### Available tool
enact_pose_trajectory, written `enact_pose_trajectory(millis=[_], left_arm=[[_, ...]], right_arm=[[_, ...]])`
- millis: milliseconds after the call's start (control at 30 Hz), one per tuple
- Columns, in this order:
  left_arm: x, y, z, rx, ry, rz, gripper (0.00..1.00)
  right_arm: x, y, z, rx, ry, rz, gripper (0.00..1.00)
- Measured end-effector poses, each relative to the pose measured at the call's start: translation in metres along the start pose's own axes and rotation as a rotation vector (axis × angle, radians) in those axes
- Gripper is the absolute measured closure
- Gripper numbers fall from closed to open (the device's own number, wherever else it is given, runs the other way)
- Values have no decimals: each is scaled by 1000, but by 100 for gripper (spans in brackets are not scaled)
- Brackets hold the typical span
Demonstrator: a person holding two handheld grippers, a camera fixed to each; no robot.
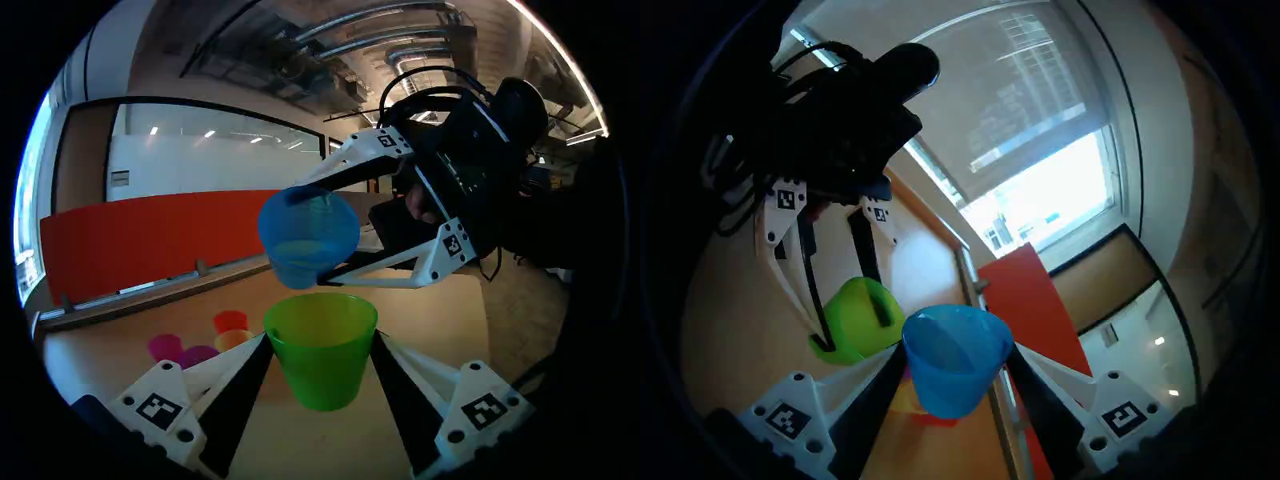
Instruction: Pour water
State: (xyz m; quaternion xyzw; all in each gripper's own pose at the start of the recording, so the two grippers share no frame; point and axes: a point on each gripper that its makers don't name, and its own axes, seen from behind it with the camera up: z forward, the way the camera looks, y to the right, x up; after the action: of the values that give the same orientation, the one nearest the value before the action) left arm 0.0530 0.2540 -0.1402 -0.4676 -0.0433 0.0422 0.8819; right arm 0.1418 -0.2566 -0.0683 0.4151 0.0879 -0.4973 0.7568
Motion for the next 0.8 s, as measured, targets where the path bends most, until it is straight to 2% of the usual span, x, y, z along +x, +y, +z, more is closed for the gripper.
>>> enact_pose_trajectory(millis=[800], left_arm=[[4,2,3,-7,5,9,16]], right_arm=[[0,5,1,-12,-14,-88,9]])
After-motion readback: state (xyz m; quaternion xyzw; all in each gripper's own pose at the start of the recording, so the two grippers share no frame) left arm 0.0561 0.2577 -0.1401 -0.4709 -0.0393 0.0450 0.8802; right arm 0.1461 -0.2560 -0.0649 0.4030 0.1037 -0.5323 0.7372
